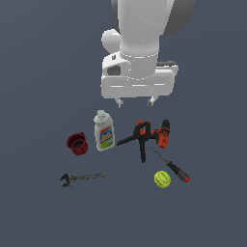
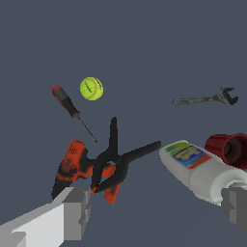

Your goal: Pick up a designated object from a clutter of objects.

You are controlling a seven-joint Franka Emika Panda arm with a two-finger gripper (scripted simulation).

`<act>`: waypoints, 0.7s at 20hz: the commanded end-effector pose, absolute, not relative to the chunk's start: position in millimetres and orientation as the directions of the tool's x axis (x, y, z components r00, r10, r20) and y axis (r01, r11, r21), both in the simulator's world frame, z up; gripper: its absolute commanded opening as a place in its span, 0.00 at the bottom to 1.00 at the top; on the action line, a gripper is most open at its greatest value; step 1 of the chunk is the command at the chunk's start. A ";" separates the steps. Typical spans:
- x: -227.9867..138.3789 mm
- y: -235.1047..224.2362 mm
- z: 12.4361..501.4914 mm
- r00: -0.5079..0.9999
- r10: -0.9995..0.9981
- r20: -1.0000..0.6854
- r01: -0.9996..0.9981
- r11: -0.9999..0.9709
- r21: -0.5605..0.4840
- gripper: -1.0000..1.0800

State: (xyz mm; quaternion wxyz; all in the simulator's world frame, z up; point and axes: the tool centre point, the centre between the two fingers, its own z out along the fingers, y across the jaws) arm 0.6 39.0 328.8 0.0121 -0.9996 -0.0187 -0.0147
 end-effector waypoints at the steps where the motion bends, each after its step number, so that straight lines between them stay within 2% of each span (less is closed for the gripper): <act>1: 0.6 39.0 328.8 0.999 0.037 0.030 0.038 -0.999 -0.024 0.62; 14: 2.2 24.2 327.0 0.999 0.041 0.024 0.041 -0.999 0.000 0.62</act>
